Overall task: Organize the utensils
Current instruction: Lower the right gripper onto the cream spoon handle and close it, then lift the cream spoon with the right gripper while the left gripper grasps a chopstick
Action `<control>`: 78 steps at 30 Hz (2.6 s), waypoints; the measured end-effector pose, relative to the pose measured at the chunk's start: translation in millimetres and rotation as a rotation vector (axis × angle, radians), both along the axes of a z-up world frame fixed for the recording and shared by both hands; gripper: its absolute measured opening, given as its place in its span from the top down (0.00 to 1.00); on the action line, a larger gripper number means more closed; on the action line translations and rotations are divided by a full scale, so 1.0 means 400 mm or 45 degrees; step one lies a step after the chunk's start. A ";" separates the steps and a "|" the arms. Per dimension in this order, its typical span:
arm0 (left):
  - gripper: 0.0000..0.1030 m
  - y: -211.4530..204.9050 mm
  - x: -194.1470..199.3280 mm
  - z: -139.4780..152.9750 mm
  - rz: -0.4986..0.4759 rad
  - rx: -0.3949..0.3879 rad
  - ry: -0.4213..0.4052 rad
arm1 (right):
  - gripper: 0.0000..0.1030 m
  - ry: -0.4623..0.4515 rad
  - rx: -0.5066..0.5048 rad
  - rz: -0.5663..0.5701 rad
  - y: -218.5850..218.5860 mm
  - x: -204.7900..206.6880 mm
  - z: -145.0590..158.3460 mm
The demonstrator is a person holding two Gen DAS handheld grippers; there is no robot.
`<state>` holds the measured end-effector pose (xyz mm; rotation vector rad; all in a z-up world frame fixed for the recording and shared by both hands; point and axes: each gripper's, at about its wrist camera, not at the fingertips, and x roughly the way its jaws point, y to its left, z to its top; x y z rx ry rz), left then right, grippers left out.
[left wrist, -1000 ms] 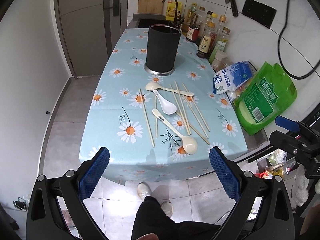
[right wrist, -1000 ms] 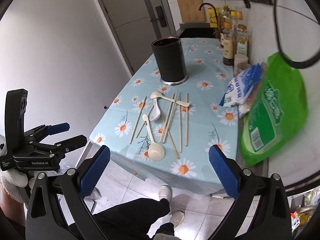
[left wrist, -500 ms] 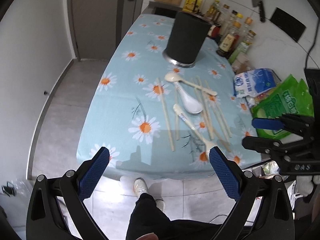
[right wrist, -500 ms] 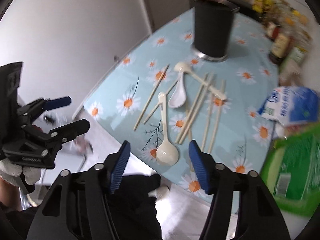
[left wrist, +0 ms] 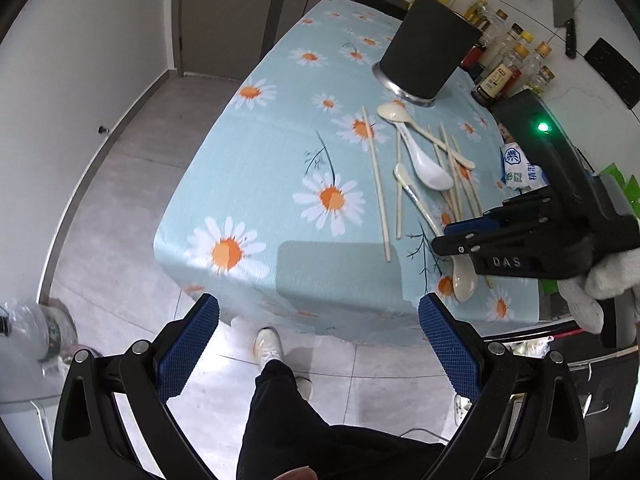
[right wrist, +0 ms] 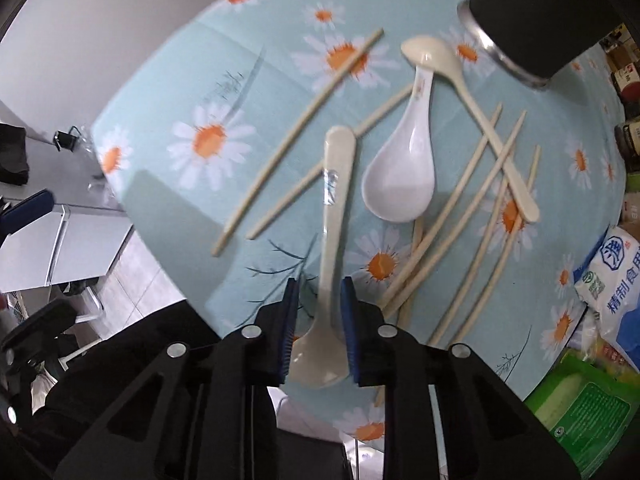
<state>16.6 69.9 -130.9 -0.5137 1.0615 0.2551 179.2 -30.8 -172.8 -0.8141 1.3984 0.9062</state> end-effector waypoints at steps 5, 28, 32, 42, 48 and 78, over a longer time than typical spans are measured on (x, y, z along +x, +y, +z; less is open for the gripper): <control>0.06 -0.003 -0.002 -0.011 0.004 -0.014 0.009 | 0.81 0.004 -0.040 -0.001 0.015 0.001 -0.005; 0.06 -0.033 0.080 0.041 -0.094 0.106 0.031 | 0.92 0.137 0.218 -0.161 -0.052 0.044 0.093; 0.06 -0.052 0.106 0.054 -0.133 0.132 0.032 | 0.92 0.168 0.353 -0.204 -0.095 0.044 0.142; 0.18 -0.066 0.229 0.047 -0.170 0.131 0.104 | 0.92 0.108 0.683 -0.316 -0.261 0.036 0.270; 0.29 -0.038 0.308 0.032 -0.142 0.124 0.152 | 0.92 0.078 0.805 -0.379 -0.352 0.024 0.316; 0.96 -0.019 0.512 -0.103 -0.126 0.017 0.456 | 0.92 0.121 1.028 -0.526 -0.469 0.040 0.342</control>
